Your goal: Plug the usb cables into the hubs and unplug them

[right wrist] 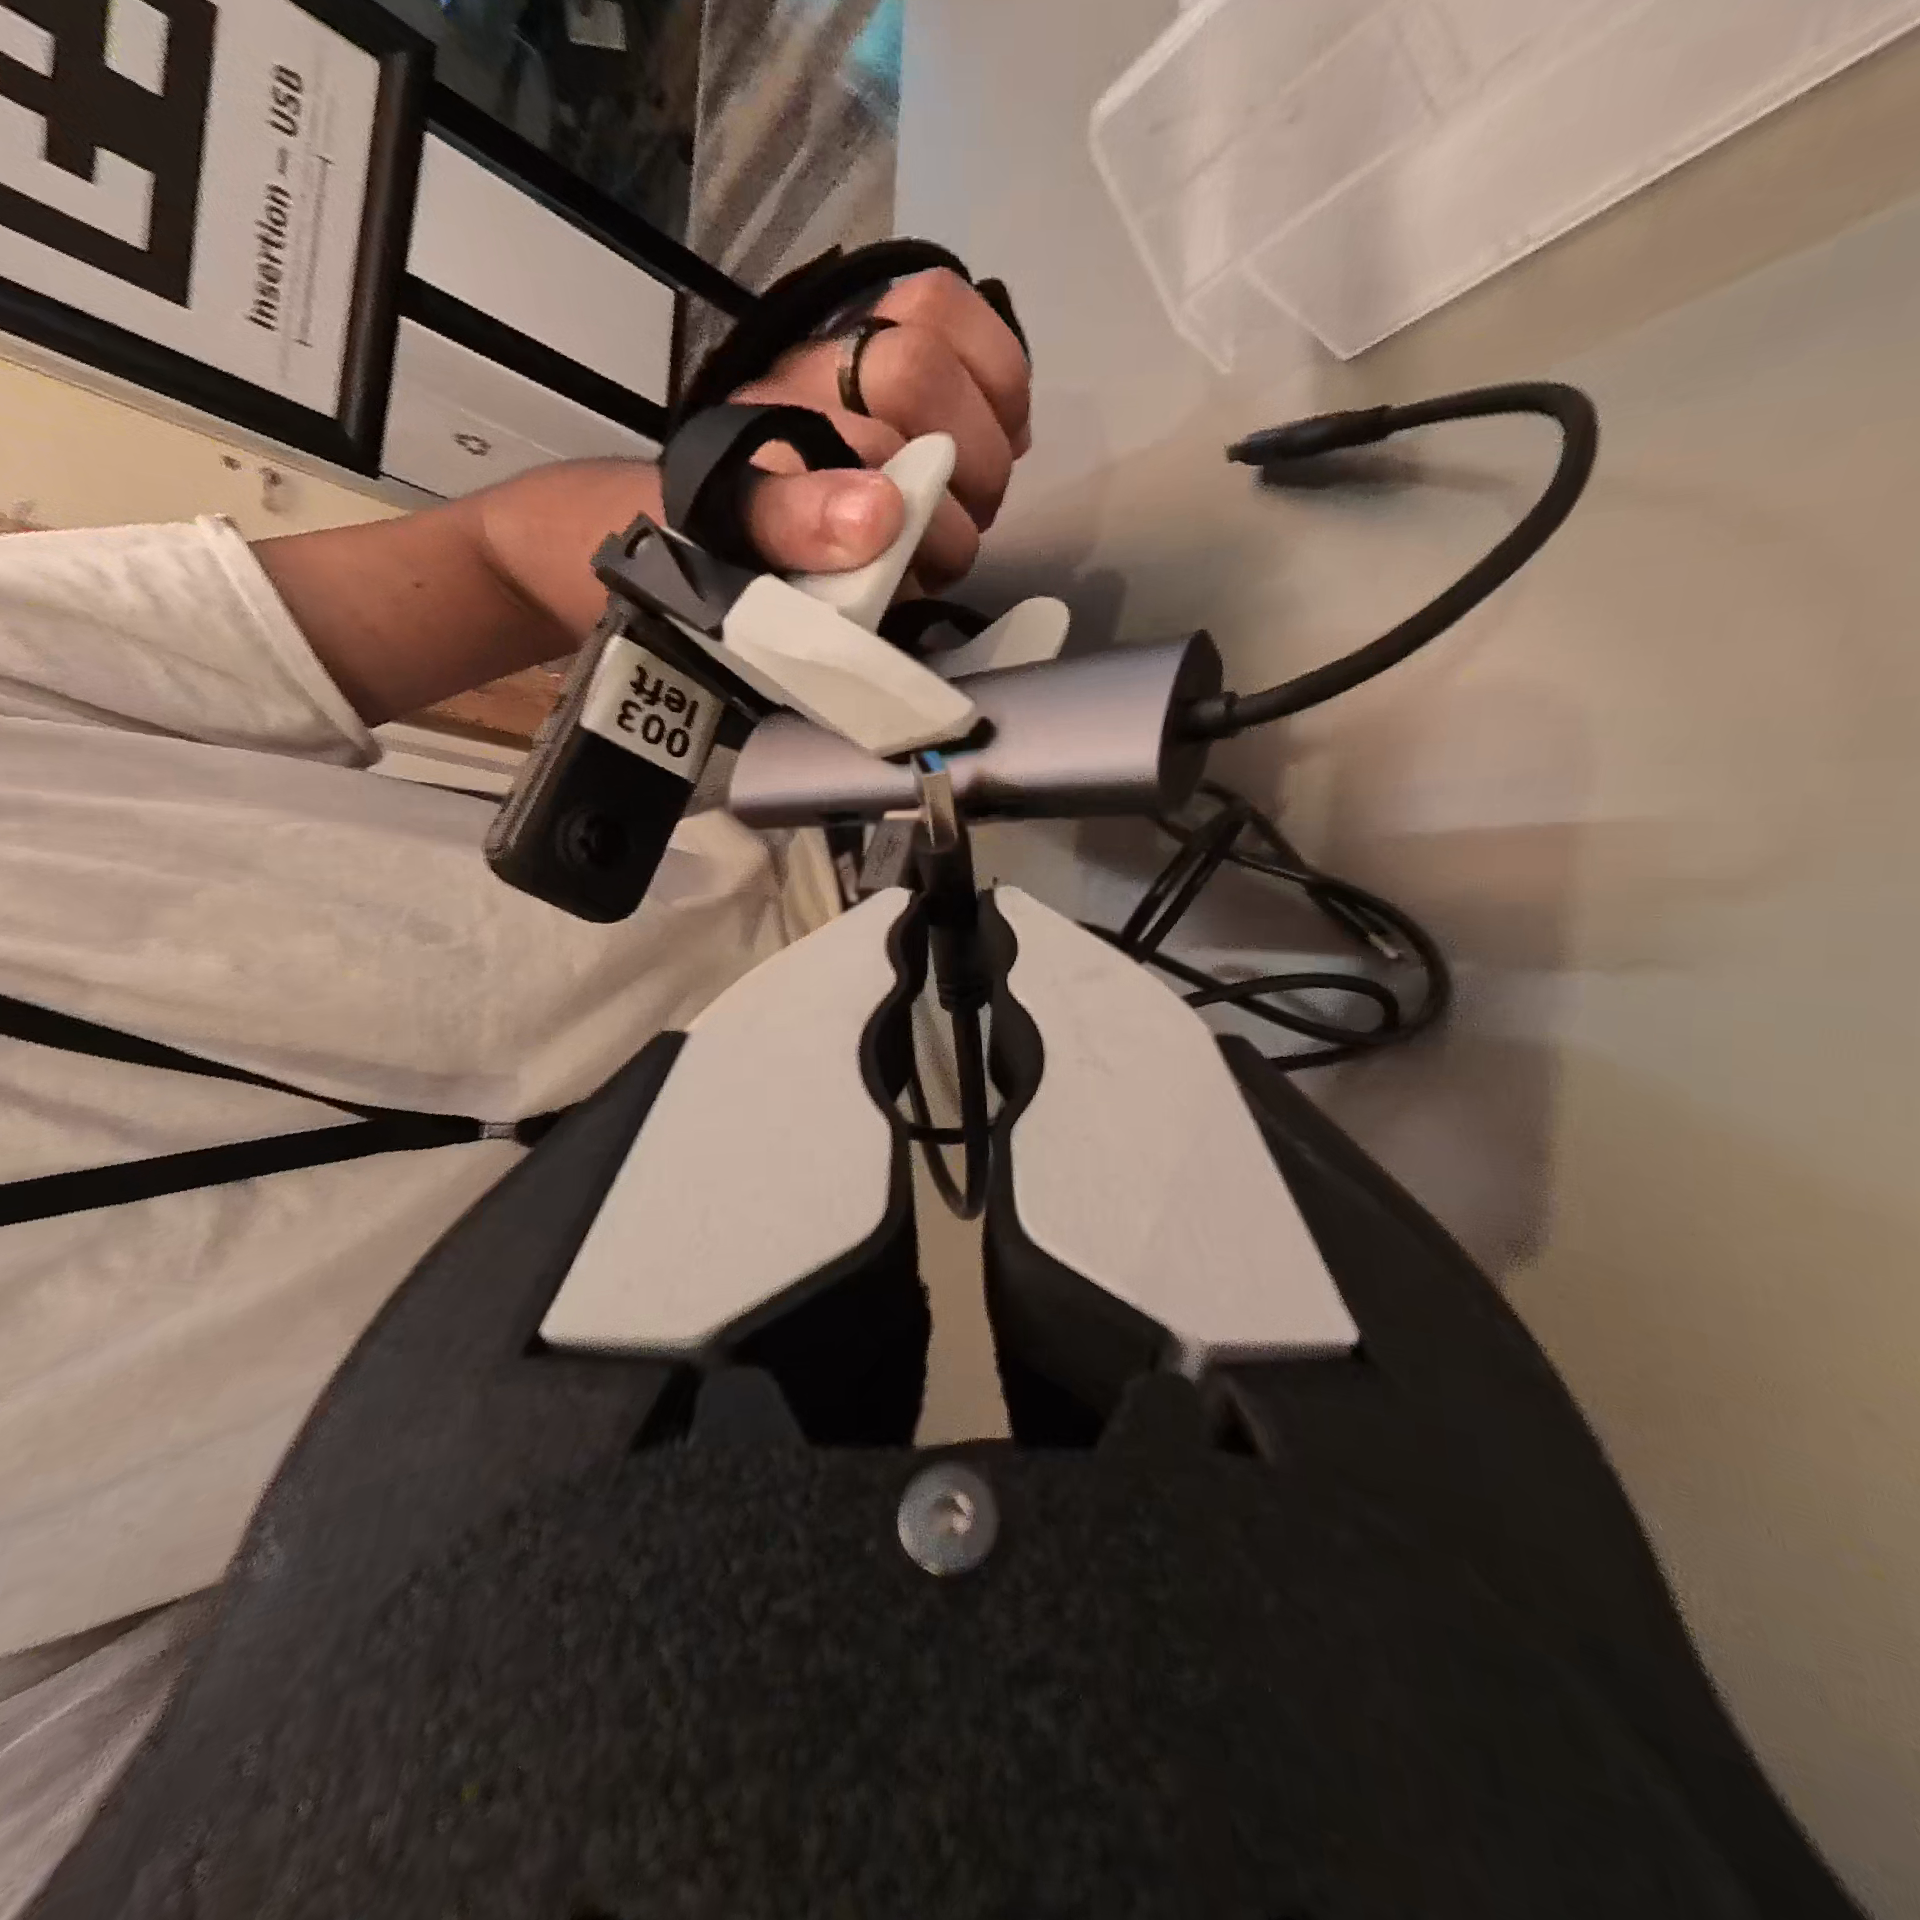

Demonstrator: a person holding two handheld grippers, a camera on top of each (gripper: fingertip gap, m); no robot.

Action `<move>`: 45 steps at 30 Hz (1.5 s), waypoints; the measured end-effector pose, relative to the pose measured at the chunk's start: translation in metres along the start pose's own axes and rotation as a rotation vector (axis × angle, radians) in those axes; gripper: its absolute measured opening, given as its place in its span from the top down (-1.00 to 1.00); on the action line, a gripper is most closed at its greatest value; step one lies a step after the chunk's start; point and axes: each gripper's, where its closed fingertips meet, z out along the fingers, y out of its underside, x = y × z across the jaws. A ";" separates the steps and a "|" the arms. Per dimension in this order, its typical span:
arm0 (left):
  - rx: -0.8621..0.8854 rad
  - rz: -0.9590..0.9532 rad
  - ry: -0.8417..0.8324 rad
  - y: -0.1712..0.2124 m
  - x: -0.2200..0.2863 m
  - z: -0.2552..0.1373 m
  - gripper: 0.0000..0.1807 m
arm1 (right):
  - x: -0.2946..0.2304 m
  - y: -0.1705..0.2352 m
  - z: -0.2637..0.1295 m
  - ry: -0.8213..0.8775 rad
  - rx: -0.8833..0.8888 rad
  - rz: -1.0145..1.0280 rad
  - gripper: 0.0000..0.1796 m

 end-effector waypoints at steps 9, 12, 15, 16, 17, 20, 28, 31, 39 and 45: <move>-0.044 -0.030 0.025 0.013 0.003 0.000 0.81 | 0.057 0.053 -0.052 0.608 -0.331 -0.135 0.90; -0.056 -0.081 0.015 0.018 -0.001 0.001 0.81 | 0.084 0.091 -0.039 0.628 -0.553 -0.104 0.90; -0.065 -0.106 0.009 0.022 -0.004 0.000 0.81 | 0.109 0.093 -0.025 0.668 -0.568 -0.250 0.87; -0.069 -0.109 0.007 0.023 -0.005 -0.001 0.81 | 0.112 0.088 -0.023 0.687 -0.528 -0.288 0.86; -0.071 -0.111 0.004 0.024 -0.006 -0.002 0.81 | 0.113 0.081 -0.022 0.717 -0.467 -0.318 0.77; -0.071 -0.118 0.002 0.025 -0.007 -0.005 0.81 | 0.107 0.061 -0.037 0.891 -0.239 -0.468 0.62; -0.087 -0.132 0.019 0.031 -0.002 -0.006 0.81 | 0.066 0.084 -0.045 1.107 0.423 -0.124 0.52; -0.083 -0.132 0.024 0.030 -0.001 -0.007 0.81 | 0.084 0.122 -0.066 1.274 0.431 -0.026 0.61; -0.066 -0.134 0.059 0.022 0.008 -0.006 0.81 | 0.109 0.131 -0.063 1.206 0.393 0.041 0.73; -0.064 -0.124 0.060 0.020 0.009 -0.006 0.81 | 0.102 0.137 -0.050 1.145 0.306 0.024 0.94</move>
